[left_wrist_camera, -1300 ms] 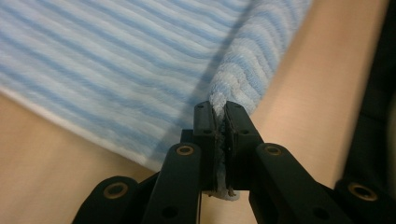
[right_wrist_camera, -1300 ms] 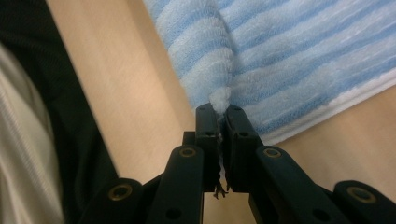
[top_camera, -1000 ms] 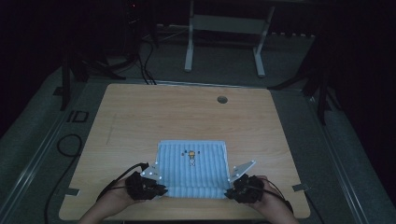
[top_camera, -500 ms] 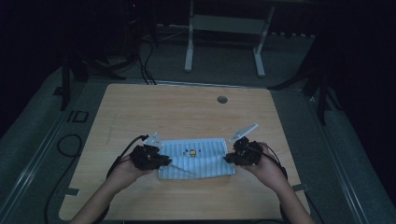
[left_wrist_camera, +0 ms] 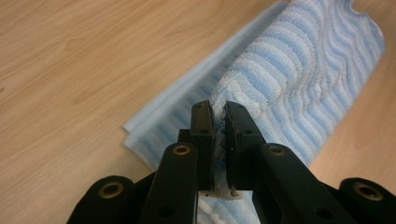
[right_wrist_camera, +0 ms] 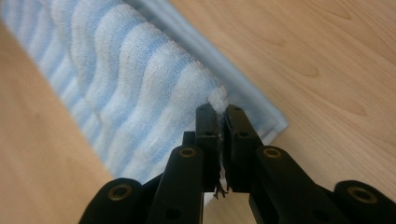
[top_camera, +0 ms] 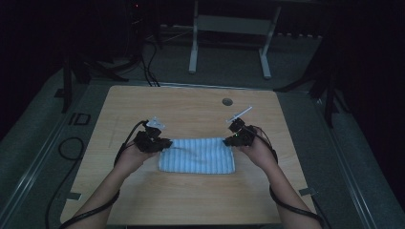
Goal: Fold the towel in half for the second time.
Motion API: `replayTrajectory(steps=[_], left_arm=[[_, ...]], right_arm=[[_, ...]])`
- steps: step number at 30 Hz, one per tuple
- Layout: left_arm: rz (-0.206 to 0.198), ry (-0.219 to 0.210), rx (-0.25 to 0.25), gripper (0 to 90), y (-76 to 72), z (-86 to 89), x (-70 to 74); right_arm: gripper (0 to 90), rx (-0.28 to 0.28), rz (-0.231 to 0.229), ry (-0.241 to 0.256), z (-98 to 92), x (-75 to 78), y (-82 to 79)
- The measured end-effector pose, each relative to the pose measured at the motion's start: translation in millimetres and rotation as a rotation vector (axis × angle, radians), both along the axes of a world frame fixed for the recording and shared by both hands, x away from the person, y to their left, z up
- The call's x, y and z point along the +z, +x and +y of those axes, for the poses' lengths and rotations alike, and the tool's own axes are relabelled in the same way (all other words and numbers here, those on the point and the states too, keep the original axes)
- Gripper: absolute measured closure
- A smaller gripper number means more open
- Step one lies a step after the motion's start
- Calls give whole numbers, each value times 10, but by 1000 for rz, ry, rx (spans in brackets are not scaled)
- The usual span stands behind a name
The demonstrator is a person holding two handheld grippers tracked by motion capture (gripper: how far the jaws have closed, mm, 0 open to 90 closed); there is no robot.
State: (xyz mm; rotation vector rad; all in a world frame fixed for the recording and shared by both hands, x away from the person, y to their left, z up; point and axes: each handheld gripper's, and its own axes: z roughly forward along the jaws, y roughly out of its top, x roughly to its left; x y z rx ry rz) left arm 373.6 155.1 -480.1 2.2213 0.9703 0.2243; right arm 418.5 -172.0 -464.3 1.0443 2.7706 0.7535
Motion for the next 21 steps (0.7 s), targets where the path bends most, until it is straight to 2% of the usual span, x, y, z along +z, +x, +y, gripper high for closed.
replayTrajectory(steps=[5,9,12,16,17,18,20,21], left_arm=[[45,9,15,832,178,-32,-114],[60,30,28,830,275,-53,-185],[72,39,48,794,349,-58,-243],[91,42,70,761,427,-37,-292],[92,43,80,757,439,-35,-299],[90,49,90,712,443,-30,-301],[76,56,112,609,443,-11,-291],[70,39,118,570,436,6,-279]], right_arm=[[850,-35,28,-12,-5,-113,160],[847,-55,44,-38,37,-203,255],[835,-74,49,-55,61,-282,331],[817,-107,65,-51,66,-373,419],[800,-110,70,-51,65,-385,431],[757,-120,72,-53,66,-400,447],[621,-141,42,-64,55,-404,462],[564,-151,33,-61,44,-400,465]])
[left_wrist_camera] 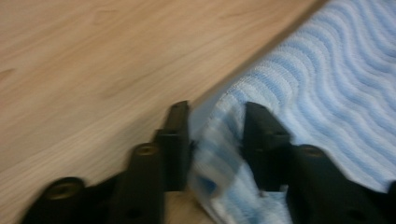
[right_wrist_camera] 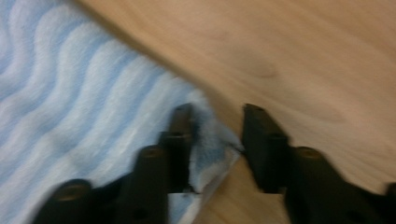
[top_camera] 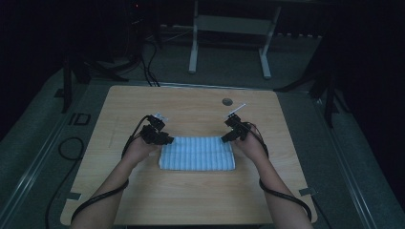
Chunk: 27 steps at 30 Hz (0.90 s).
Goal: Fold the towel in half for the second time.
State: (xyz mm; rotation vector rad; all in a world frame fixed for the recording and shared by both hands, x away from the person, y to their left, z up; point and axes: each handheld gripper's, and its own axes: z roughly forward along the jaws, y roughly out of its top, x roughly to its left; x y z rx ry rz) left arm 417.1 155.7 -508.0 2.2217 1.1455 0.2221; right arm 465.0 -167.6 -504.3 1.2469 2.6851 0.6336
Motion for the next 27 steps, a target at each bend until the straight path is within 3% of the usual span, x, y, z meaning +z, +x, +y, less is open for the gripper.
replayTrajectory(steps=[2,4,5,7,8,9,11,12,15,17,20,22,27], left_arm=[[-9,-15,6,470,-16,34,23],[-16,-29,9,437,-26,52,36],[-12,-62,5,437,-42,68,49],[12,-59,-18,303,-53,64,47],[11,-46,-26,224,-68,50,47],[7,-44,-22,203,-84,41,50],[3,-64,-17,196,-108,43,63],[-4,-78,-20,196,-120,50,76],[-43,-130,-12,176,-160,57,92],[-61,-168,-24,174,-181,55,78],[-118,-152,-42,140,-219,21,48],[-141,-144,-53,140,-241,6,28],[-158,-154,-54,140,-284,16,-18]], right_arm=[[478,2,-20,15,-19,18,-9],[444,2,-30,19,-23,32,-21],[389,12,-43,25,-31,42,-27],[277,38,-42,47,-24,69,-62],[265,50,-47,60,-19,77,-73],[257,51,-47,73,-14,90,-88],[178,54,-68,66,6,112,-120],[179,57,-80,68,14,125,-137],[168,66,-66,130,10,164,-162],[164,77,-85,173,1,175,-189],[163,93,-115,215,-9,151,-234],[163,97,-128,206,-11,124,-274],[138,97,-134,201,-45,50,-350]])
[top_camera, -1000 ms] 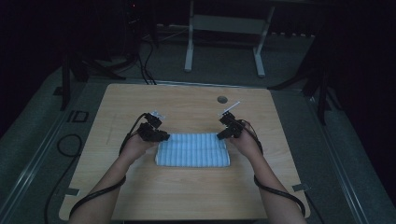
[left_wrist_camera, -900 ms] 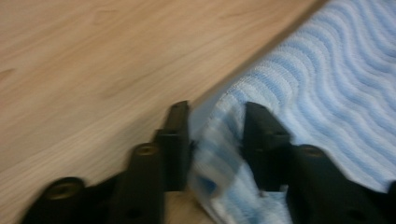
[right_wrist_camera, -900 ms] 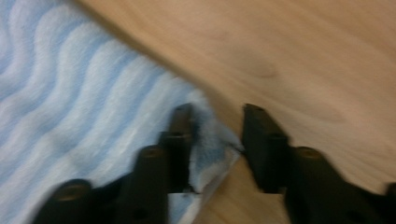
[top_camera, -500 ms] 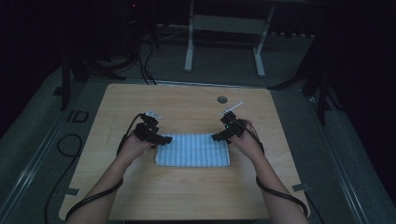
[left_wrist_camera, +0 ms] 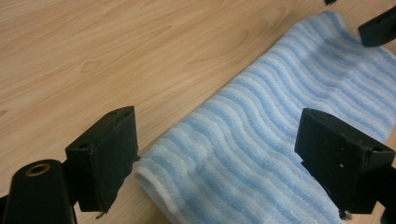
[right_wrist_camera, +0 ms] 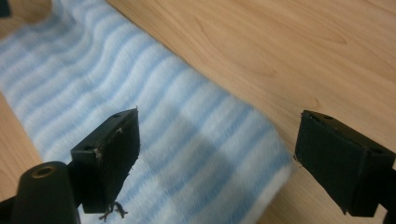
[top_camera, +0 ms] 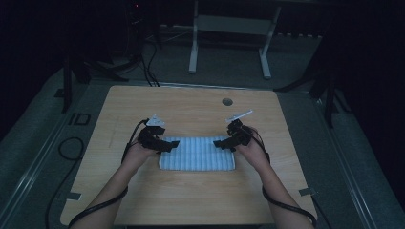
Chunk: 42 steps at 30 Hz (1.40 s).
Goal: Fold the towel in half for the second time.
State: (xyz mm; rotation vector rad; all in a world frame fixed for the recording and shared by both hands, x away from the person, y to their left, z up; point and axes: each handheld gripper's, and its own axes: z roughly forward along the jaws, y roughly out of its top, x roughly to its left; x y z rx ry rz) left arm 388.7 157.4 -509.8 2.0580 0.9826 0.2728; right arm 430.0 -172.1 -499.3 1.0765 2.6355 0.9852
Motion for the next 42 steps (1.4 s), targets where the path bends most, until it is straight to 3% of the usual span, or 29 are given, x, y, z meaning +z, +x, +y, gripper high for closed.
replayTrajectory(steps=[7,9,15,21,26,31,36,42], left_arm=[[10,-19,14,120,-146,126,-140],[-13,-6,30,120,-193,180,-164],[14,-27,37,120,-309,356,-242],[-2,-9,68,120,-475,543,-304],[-2,-48,115,120,-623,753,-350],[-25,-61,150,120,-759,913,-354],[-53,-65,173,120,-894,1017,-324],[-66,-53,191,120,-1079,1115,-313]], right_arm=[[137,-35,-32,30,-245,-146,-132],[136,-47,-42,40,-330,-176,-166],[129,-81,-62,68,-595,-248,-268],[123,-111,-111,105,-836,-302,-399],[123,-148,-146,129,-1040,-346,-526],[119,-170,-158,118,-1204,-411,-653],[120,-199,-205,132,-1343,-429,-802],[120,-213,-208,118,-1444,-437,-959]])
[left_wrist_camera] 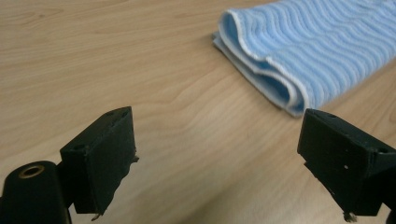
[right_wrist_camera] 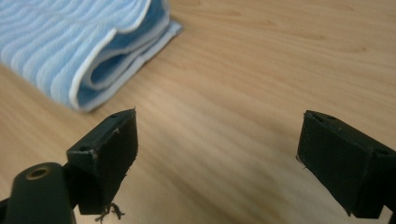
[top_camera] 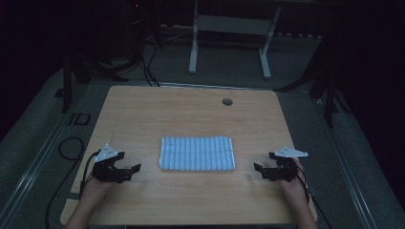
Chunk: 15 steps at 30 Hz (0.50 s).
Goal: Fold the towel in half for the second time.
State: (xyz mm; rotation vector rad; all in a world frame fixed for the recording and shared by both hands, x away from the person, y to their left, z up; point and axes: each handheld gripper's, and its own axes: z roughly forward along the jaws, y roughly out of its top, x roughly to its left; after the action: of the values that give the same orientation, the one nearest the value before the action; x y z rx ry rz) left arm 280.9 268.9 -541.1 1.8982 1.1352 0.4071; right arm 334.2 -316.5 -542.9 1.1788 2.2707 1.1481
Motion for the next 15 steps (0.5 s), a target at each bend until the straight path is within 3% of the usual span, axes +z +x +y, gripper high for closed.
replayTrajectory(steps=[8,15], left_arm=[[-21,-34,55,120,-209,160,-15],[-38,-57,82,120,-328,235,-44]], right_arm=[[120,-63,-12,6,-205,-25,-233],[120,-130,-13,67,-338,-72,-376]])
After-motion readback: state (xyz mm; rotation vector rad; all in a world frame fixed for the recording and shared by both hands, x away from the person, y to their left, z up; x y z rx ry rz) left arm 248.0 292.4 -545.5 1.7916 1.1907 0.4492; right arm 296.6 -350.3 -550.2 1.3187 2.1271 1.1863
